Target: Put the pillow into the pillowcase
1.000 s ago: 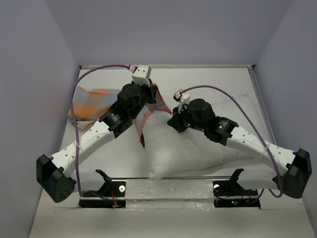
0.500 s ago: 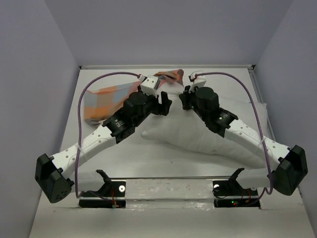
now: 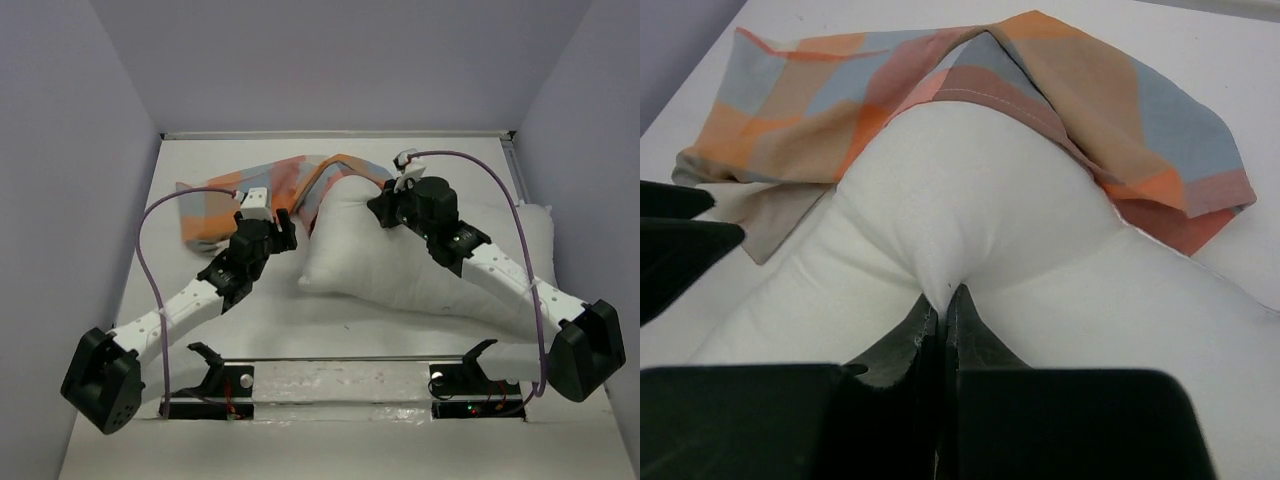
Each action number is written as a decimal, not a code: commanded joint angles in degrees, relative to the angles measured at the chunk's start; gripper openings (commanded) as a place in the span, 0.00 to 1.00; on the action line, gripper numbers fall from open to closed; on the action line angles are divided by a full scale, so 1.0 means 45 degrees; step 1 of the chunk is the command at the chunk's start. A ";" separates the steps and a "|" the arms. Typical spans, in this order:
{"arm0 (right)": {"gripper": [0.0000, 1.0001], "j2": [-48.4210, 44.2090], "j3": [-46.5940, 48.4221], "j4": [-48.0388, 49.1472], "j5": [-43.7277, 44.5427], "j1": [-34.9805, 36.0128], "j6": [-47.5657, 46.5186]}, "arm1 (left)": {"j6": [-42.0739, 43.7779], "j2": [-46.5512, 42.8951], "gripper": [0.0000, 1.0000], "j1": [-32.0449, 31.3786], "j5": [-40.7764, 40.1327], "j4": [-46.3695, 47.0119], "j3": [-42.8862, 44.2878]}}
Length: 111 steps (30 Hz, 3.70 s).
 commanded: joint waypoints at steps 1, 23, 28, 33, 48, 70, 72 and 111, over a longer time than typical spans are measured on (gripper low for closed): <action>0.00 -0.0967 -0.0069 0.1797 -0.1833 -0.0831 0.0191 | 0.0398 0.2162 0.75 0.0233 0.2303 0.1737 0.0910; 0.00 -0.1299 -0.0500 0.1953 -0.4259 -0.3157 0.1266 | 0.0829 0.7866 0.63 0.0369 0.3912 0.4179 0.3372; 0.00 -0.1241 -0.0538 0.1972 -0.4278 -0.3157 0.1266 | 0.0849 0.8221 0.30 0.0369 0.2250 0.4627 0.3451; 0.00 -0.1124 -0.0558 0.1953 -0.3675 -0.3157 0.1188 | 0.0361 0.6545 0.00 0.0350 0.1936 0.5936 0.2125; 0.00 0.0438 0.1998 0.1954 0.2359 -0.3020 0.1500 | -0.0694 -0.0547 0.00 -0.2461 0.3500 0.3848 -0.1802; 0.00 0.2022 0.1535 0.3061 0.8552 -0.0462 0.0311 | -0.1065 -0.2593 0.00 -0.5627 0.1842 0.3538 -0.1065; 0.00 0.1982 0.1376 0.3358 0.8845 -0.0462 -0.0080 | -0.1007 -0.3241 0.00 -0.5627 0.1547 0.2952 -0.0770; 0.63 -0.3760 -0.1260 -0.4336 0.2481 0.1433 0.2497 | -0.0324 0.1164 0.83 -0.5470 -0.0330 -0.1934 0.2512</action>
